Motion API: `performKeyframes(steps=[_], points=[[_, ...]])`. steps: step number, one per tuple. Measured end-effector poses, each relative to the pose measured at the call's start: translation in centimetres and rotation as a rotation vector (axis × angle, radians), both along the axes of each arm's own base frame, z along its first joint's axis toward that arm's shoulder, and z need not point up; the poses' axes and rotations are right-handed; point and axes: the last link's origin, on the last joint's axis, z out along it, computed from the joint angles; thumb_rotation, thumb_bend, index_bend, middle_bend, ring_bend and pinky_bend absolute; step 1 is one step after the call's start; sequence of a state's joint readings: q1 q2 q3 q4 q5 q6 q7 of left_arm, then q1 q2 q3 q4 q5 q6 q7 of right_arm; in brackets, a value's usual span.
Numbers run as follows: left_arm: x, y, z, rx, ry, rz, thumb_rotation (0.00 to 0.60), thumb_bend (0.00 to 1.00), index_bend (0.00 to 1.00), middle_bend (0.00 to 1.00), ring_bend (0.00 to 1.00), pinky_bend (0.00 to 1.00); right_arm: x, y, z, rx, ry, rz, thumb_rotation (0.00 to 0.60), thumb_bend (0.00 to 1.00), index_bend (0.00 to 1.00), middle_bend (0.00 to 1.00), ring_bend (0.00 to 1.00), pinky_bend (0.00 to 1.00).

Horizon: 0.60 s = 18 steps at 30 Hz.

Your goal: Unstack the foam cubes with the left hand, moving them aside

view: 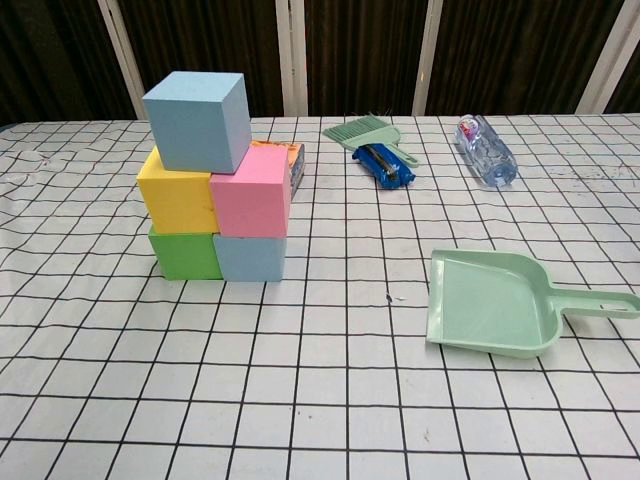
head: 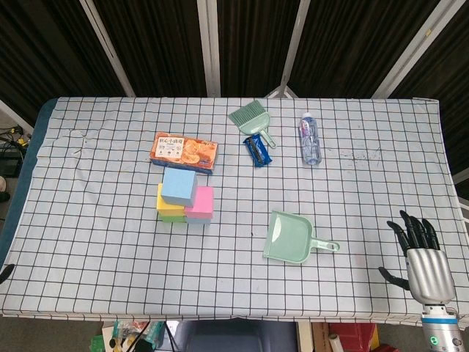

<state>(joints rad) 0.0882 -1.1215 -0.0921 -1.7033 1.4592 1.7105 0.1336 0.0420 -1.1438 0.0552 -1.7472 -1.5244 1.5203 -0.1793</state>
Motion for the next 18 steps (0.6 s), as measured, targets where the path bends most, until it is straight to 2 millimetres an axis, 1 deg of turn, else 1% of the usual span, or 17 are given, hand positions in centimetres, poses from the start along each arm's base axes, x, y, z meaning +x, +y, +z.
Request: performKeyframes(steps=[7,18], points=[[0.18,-0.61,0.21,0.010,-0.001,-0.010,0.600,0.10,0.09,0.01,0.01,0.16,0.11,-0.01,-0.06,0.005,-0.006,0.004,0.600,0.12,0.18,0.03,0.07,0.00],[0.17,-0.34,-0.32,-0.019,0.006,0.002,0.600,0.09,0.07,0.01,0.01,0.16,0.01,0.03,-0.02,0.011,-0.003,-0.003,0.600,0.12,0.18,0.03,0.07,0.00]])
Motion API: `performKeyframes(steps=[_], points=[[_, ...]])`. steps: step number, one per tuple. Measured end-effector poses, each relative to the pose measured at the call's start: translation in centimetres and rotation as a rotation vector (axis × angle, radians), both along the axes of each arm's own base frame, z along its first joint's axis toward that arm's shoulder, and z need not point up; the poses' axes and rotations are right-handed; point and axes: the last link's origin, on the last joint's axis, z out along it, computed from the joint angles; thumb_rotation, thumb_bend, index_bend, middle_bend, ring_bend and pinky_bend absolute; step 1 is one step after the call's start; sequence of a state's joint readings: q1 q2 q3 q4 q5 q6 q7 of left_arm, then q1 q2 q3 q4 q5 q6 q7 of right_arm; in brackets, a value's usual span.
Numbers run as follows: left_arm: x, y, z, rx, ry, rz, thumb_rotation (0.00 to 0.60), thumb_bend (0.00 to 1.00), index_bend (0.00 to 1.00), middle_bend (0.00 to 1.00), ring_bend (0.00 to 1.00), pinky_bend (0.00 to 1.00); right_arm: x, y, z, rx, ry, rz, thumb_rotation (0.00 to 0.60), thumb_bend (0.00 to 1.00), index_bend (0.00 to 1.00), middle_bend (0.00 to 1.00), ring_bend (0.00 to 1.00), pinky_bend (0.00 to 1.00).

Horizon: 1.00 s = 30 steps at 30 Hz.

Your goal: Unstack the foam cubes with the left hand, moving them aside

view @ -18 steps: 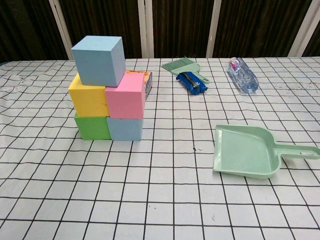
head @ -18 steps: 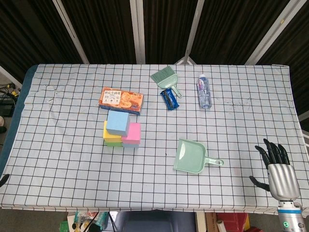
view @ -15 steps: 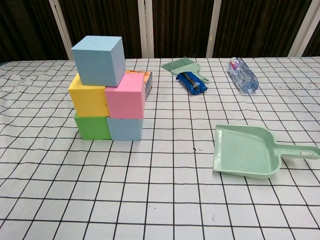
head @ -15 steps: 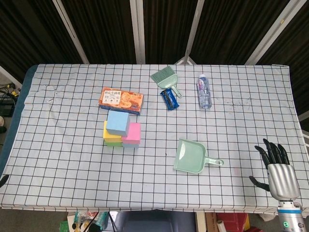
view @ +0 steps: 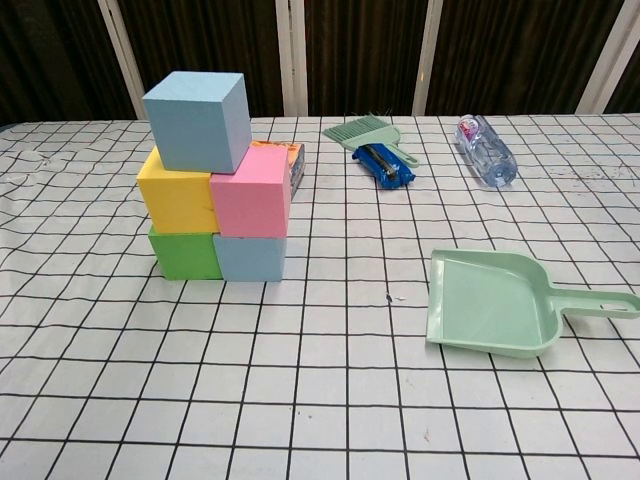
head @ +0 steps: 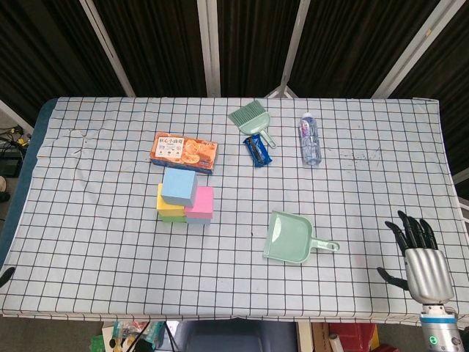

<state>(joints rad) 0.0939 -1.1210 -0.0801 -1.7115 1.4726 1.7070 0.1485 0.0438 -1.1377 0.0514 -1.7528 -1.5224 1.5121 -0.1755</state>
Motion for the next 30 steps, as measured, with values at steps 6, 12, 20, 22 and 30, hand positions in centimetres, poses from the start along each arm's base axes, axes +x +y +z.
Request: performKeyframes(steps=[6,12,20,22,30], points=[[1.2,0.5,0.1,-0.075,-0.078,-0.021,0.600,0.07,0.06,0.00,0.00,0.16,-0.2,-0.1,0.1,-0.009,0.001,-0.015,0.600,0.12,0.18,0.03,0.07,0.00],[3.5,3.2,1.8,-0.225,-0.144,-0.030,0.600,0.05,0.05,0.00,0.00,0.15,-0.2,-0.4,-0.5,0.010,0.022,-0.025,0.600,0.12,0.18,0.03,0.07,0.00],[7.2,9.5,2.9,-0.471,-0.162,0.018,0.600,0.05,0.05,0.00,0.00,0.14,-0.2,-0.6,-1.3,0.026,0.054,-0.047,0.600,0.12,0.18,0.03,0.07,0.00],[8.1,10.8,3.0,-0.488,-0.156,0.027,0.600,0.05,0.05,0.00,0.00,0.13,-0.2,-0.6,-1.4,0.029,0.060,-0.050,0.600,0.12,0.18,0.03,0.07,0.00],[13.4,16.2,1.3,-0.549,-0.087,-0.035,0.600,0.05,0.05,0.00,0.00,0.13,-0.4,-0.9,-1.5,0.029,0.066,-0.072,0.600,0.12,0.18,0.03,0.07,0.00]])
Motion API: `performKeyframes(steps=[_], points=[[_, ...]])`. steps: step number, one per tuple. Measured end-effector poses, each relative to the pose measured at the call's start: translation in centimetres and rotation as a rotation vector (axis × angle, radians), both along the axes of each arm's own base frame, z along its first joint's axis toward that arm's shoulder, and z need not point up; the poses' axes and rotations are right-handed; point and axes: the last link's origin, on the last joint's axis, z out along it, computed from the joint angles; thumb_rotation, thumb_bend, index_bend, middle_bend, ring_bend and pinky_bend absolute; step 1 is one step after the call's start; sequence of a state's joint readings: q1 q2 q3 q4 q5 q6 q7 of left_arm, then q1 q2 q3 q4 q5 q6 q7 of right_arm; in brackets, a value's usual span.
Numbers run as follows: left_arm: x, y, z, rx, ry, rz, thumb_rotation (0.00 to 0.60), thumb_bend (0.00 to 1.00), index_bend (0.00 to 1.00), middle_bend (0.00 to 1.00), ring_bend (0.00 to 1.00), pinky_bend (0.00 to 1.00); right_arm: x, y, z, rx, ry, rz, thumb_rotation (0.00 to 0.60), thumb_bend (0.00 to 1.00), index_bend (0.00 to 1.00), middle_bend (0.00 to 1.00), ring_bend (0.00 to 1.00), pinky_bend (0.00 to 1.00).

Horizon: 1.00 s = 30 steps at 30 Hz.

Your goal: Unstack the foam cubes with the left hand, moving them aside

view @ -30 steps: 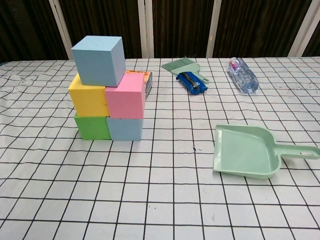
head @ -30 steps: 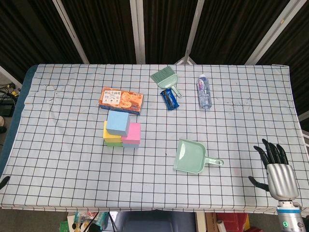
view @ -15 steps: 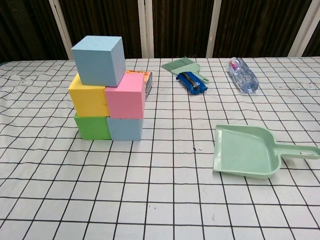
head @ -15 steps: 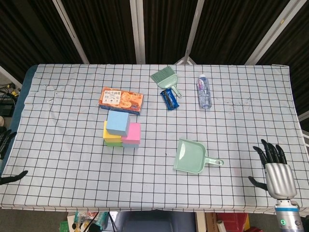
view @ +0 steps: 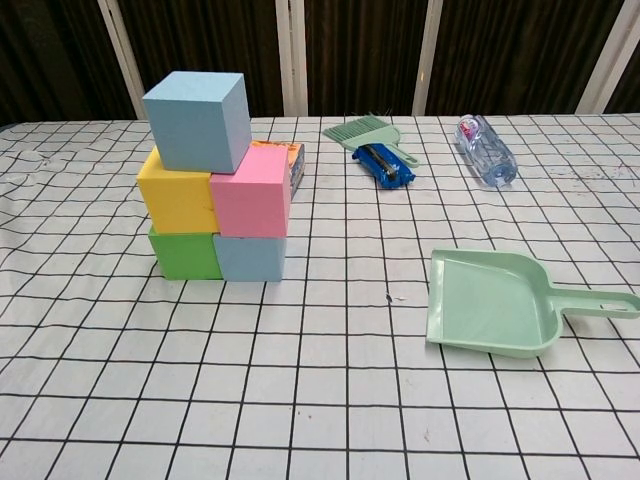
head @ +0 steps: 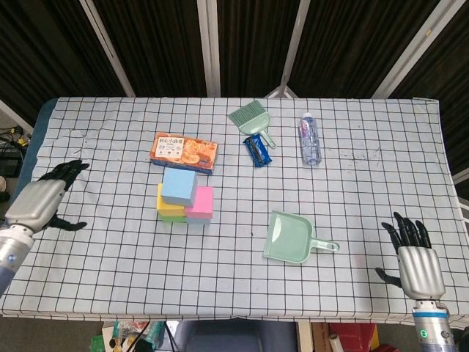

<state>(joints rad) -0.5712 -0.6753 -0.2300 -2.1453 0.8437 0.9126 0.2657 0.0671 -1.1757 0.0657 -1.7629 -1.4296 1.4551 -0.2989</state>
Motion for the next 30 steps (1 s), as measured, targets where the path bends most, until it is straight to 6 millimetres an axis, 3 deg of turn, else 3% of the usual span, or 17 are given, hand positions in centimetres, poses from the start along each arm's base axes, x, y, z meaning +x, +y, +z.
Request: performKeyframes(steps=[11,18,30], points=[[6.1,2.8,-4.6,-0.062,-0.037,-0.066,0.600,0.05,0.05,0.00,0.00,0.13,-0.1,0.0,0.3,0.000,-0.007,-0.011,0.600,0.12,0.18,0.03,0.07,0.00],[8.3,3.7,-7.0,-0.063,-0.014,-0.090,0.600,0.05,0.05,0.00,0.00,0.13,-0.2,0.1,0.7,-0.012,-0.017,-0.013,0.600,0.12,0.18,0.03,0.07,0.00],[11.5,4.3,-10.5,-0.066,0.021,-0.168,0.600,0.14,0.07,0.07,0.02,0.16,-0.4,0.0,1.2,-0.024,-0.027,-0.015,0.600,0.12,0.18,0.03,0.07,0.00]])
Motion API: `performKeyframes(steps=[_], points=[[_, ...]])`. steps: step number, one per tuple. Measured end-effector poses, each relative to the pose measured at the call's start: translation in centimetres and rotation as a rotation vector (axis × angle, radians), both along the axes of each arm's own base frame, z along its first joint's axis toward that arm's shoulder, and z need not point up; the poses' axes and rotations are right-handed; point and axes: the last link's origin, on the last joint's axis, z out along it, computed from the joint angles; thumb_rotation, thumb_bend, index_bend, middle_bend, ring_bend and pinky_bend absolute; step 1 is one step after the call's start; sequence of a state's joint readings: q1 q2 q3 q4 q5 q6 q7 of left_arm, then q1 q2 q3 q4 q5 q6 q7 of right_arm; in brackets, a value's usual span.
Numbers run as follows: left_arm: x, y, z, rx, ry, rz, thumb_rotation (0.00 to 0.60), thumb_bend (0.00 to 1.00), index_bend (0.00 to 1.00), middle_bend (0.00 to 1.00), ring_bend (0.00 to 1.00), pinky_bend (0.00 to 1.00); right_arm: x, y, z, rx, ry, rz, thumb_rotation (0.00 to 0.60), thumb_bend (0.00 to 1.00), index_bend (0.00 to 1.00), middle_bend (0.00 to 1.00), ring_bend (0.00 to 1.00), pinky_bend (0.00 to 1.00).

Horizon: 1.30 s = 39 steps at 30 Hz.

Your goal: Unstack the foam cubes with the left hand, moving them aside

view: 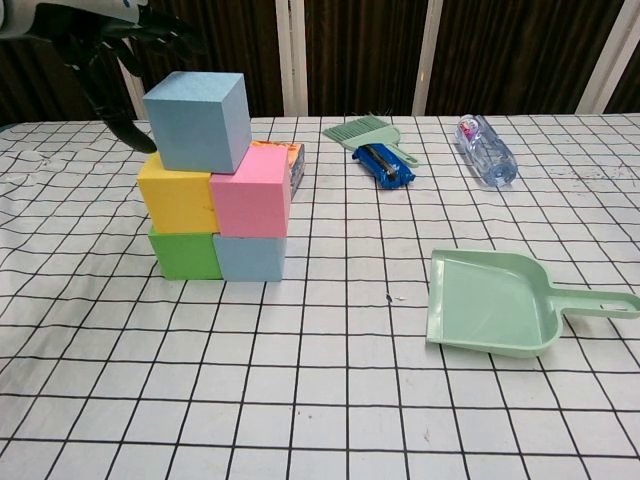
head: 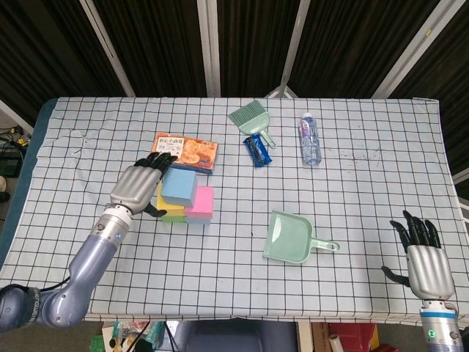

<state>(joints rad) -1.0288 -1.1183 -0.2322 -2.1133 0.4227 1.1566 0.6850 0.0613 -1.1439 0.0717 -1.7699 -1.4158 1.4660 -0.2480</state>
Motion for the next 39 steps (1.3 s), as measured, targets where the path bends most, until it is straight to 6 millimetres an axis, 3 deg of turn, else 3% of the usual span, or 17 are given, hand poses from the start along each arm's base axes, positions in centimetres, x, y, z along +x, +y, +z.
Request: performKeyframes(steps=[14,20,31,39], points=[[1.6,0.1,-1.8,0.025,0.011,-0.051,0.600,0.25,0.24,0.30,0.22,0.33,-0.1,0.2,0.4,-0.003,-0.012,0.000,0.600,0.12,0.18,0.03,0.07,0.00],[2.2,0.2,-1.6,0.039,-0.025,-0.076,0.600,0.28,0.31,0.37,0.27,0.35,-0.2,0.1,0.4,0.005,-0.011,-0.010,0.600,0.12,0.18,0.03,0.07,0.00],[2.6,-0.4,-0.1,0.057,-0.100,-0.140,0.600,0.29,0.34,0.40,0.30,0.36,-0.2,0.2,0.6,-0.003,-0.014,-0.008,0.600,0.12,0.18,0.03,0.07,0.00],[3.0,-2.8,0.1,-0.037,-0.195,-0.190,0.600,0.29,0.33,0.39,0.30,0.36,-0.1,0.2,0.3,-0.001,-0.009,-0.011,0.600,0.12,0.18,0.03,0.07,0.00]])
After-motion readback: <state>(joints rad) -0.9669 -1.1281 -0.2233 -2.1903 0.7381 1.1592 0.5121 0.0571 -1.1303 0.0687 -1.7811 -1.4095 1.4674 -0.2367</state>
